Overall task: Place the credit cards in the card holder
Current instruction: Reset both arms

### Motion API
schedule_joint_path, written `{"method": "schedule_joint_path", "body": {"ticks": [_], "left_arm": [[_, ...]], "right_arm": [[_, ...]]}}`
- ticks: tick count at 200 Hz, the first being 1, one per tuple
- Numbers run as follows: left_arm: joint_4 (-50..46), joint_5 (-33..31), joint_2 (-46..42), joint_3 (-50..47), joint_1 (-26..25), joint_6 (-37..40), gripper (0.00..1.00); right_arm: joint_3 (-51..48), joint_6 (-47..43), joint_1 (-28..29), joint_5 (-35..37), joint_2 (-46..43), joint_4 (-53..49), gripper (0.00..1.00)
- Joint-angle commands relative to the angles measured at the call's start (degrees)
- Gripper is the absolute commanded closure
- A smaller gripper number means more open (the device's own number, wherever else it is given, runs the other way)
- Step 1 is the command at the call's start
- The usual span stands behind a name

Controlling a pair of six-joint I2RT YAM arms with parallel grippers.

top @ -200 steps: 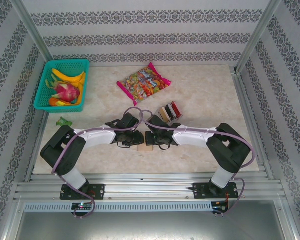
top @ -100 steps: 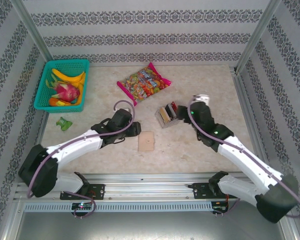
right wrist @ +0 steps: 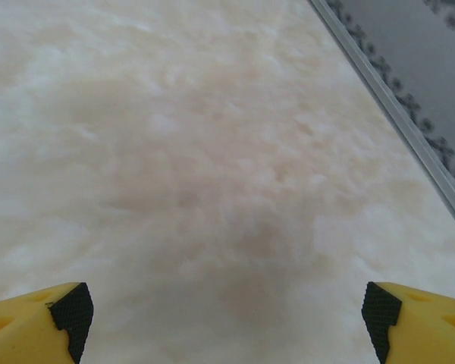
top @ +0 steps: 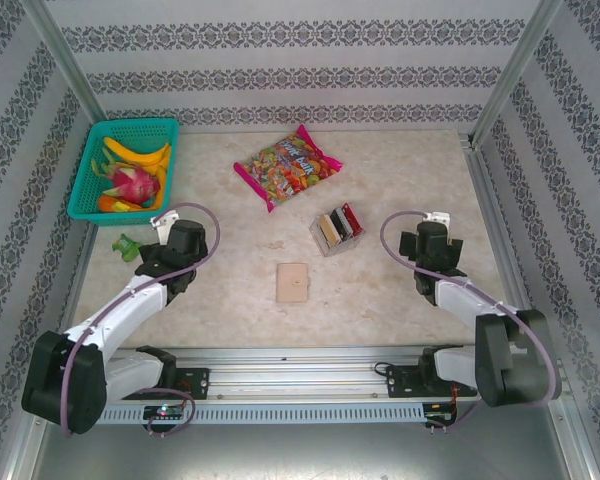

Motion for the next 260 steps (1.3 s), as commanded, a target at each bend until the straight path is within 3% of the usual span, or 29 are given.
{"method": "schedule_joint_path", "body": {"ticks": [1,32,38,52,64,90,106,114,131,139,151,161,171,185,201,210,260], "left_arm": [[14.2,-2.9,0.6,-2.6,2.5,12.9,0.0],[33.1,-0.2,8.4,-9.4,4.4,18.5,0.0],[31.7,0.0,9.5,-8.3,4.5,18.7,0.0],[38.3,4.5,12.1,-8.3,4.7,22.4,0.0],[46.2,7.1,14.2,-9.7,5.2,24.5,0.0],[53.5,14.9,19.1,-9.5,7.4,24.9,0.0],[56.5,15.7,22.1,-9.6,7.6,25.2,0.0],[54.2,17.8,20.9,-9.6,8.7,24.0,0.0],[60.0,20.6,23.2,-12.4,11.6,21.1,0.0],[68.9,21.2,26.7,-13.9,12.4,21.6,0.0],[56.1,22.2,23.8,-10.4,12.4,20.5,0.0],[62.7,22.5,26.0,-11.4,13.2,20.6,0.0],[56.9,22.7,24.3,-10.3,13.2,19.9,0.0],[59.8,22.7,25.1,-11.0,13.2,20.4,0.0],[57.3,32.5,25.1,-9.7,14.1,23.3,0.0],[56.2,34.3,24.8,-9.3,14.4,23.4,0.0],[57.8,28.9,24.9,-10.0,14.5,21.4,0.0]], "right_arm": [[2.0,-4.3,-0.8,-5.1,4.1,11.9,0.07],[4.3,-4.2,-1.4,-9.6,8.0,14.9,0.07],[3.9,-4.1,-1.5,-11.2,9.3,17.8,0.07],[0.8,-4.8,-1.6,-14.4,13.2,28.8,0.07],[-0.8,-5.1,-1.7,-15.0,11.0,27.3,0.07],[-4.0,-6.1,-0.8,-14.4,15.7,40.0,0.03],[-2.3,-4.8,-1.2,-12.6,13.5,32.2,0.03],[-2.6,-4.4,-1.7,-12.8,14.4,34.2,0.02],[-2.5,-3.2,-1.7,-9.7,13.9,33.2,0.02],[-2.7,-3.1,-1.6,-9.5,14.3,34.3,0.03],[-2.8,-3.2,-1.7,-9.4,14.2,34.4,0.03],[-2.7,-3.2,-1.7,-9.3,14.1,34.1,0.02],[-3.0,-3.3,-1.6,-9.4,14.2,34.8,0.02],[-2.8,-3.2,-1.6,-9.4,14.0,34.4,0.03],[-2.8,-3.3,-1.6,-9.4,14.0,34.3,0.02],[-2.9,-3.4,-1.6,-9.4,14.1,34.5,0.02],[-2.8,-3.3,-1.6,-9.4,14.1,34.3,0.02]]}}
